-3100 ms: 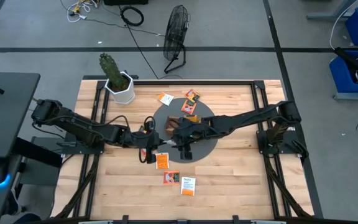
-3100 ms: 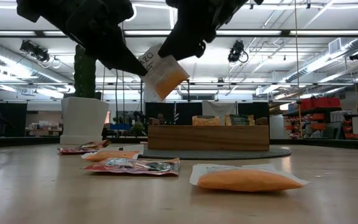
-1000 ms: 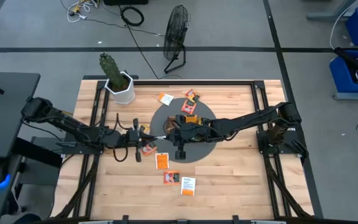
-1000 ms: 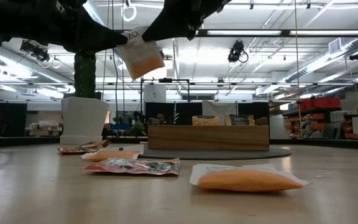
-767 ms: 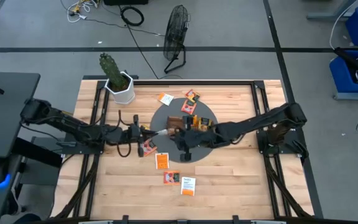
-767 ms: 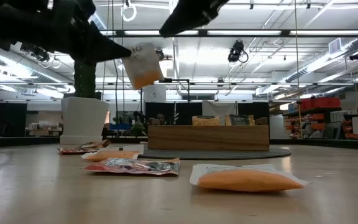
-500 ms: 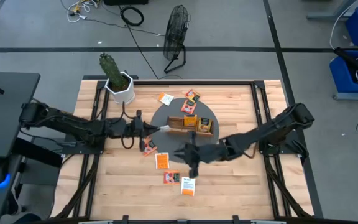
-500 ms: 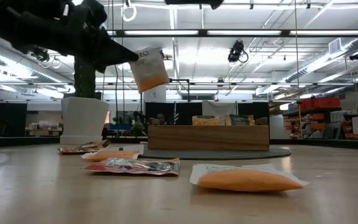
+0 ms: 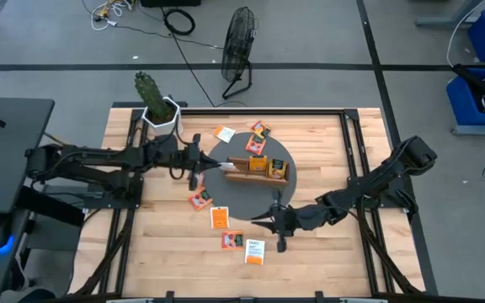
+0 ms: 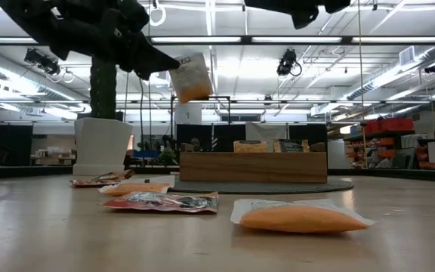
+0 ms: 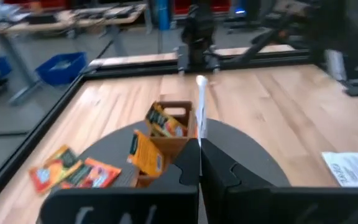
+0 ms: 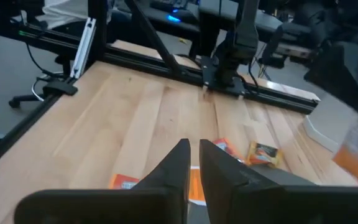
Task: Pick & Place Tea
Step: Put the white tea bag into the left section of the wooden organizer
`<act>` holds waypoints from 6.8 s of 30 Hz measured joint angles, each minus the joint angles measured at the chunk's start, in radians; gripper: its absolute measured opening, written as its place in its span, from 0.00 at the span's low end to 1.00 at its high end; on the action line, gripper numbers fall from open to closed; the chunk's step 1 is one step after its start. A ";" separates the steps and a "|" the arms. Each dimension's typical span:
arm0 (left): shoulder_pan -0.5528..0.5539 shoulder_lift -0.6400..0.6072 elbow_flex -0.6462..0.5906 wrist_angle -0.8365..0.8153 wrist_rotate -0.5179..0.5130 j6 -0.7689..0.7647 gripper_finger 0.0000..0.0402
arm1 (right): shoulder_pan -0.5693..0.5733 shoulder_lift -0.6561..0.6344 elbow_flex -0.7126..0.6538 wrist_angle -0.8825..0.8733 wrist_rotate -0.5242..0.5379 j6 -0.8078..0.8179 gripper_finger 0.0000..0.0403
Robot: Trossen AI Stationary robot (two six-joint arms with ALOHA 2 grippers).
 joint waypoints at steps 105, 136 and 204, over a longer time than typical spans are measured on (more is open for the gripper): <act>-0.005 0.273 0.234 -0.074 0.066 -0.124 0.42 | -0.002 0.009 -0.044 -0.238 -0.433 0.903 0.15; -0.468 0.280 0.189 -0.029 -0.438 -0.132 0.42 | 0.038 0.268 -0.044 -0.160 -0.412 1.692 0.51; -0.490 0.280 0.189 -0.076 -0.449 -0.196 0.42 | 0.092 0.340 0.382 -0.729 0.228 0.907 0.00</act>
